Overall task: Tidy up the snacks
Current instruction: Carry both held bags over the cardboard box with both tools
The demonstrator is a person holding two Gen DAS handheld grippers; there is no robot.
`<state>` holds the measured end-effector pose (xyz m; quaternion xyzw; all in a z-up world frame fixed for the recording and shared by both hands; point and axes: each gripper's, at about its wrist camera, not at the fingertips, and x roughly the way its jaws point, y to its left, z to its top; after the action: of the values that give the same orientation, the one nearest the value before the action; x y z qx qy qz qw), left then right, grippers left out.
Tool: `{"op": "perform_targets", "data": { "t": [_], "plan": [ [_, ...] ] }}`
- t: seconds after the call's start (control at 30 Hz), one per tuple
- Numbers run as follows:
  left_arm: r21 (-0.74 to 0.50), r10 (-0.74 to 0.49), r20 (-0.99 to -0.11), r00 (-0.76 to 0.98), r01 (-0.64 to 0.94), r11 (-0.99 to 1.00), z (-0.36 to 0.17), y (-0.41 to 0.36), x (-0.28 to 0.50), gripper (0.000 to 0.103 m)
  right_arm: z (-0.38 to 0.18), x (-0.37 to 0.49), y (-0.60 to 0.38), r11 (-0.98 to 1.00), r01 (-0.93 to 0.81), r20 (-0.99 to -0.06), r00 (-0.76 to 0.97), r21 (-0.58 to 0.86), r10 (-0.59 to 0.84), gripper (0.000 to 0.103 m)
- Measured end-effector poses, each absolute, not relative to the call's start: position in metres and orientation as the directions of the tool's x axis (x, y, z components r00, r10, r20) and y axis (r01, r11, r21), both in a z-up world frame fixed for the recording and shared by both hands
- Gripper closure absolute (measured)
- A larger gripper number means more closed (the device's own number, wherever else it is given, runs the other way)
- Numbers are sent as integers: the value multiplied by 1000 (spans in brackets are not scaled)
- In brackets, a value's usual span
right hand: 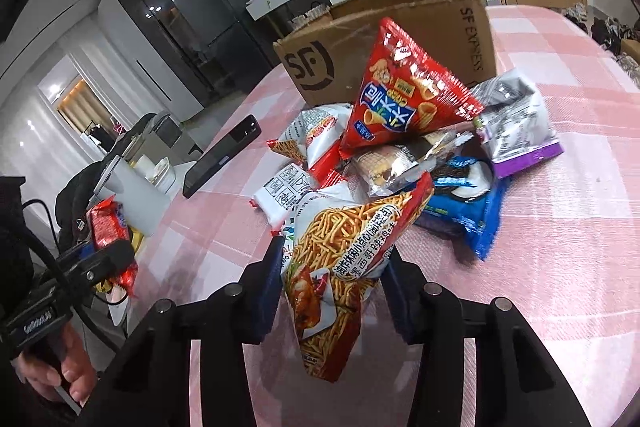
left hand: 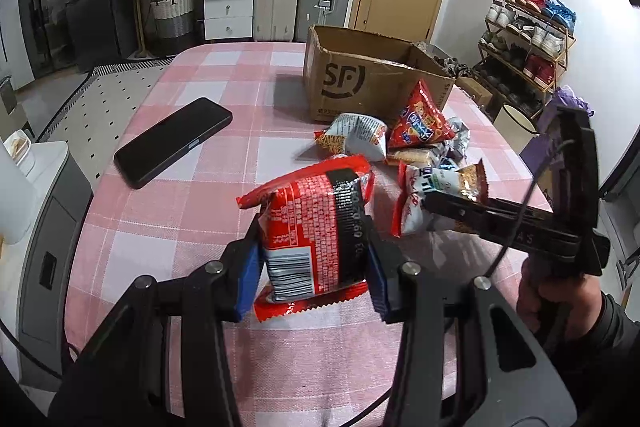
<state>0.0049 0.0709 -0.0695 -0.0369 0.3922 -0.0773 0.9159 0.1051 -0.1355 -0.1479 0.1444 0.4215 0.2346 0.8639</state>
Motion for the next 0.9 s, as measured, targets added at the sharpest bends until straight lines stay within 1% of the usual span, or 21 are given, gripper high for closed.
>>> {"op": "perform_targets", "data": {
  "t": [0.17, 0.43, 0.73, 0.9],
  "plan": [
    [-120, -179, -704, 688, 133, 984, -61, 63, 2, 61, -129, 88, -151, 859, -292, -643, 572, 421, 509, 57],
    [-88, -195, -677, 710, 184, 979, -37, 43, 9, 61, -86, 67, -186, 871, -290, -583, 654, 397, 483, 57],
    [-49, -203, -619, 759, 221, 974, 2, 23, 25, 61, -13, 57, -216, 867, -331, -476, 734, 372, 485, 57],
    [-58, -209, -579, 788, 215, 975, 27, 18, 41, 61, 30, 61, -228, 873, -352, -415, 777, 337, 473, 57]
  ]
}}
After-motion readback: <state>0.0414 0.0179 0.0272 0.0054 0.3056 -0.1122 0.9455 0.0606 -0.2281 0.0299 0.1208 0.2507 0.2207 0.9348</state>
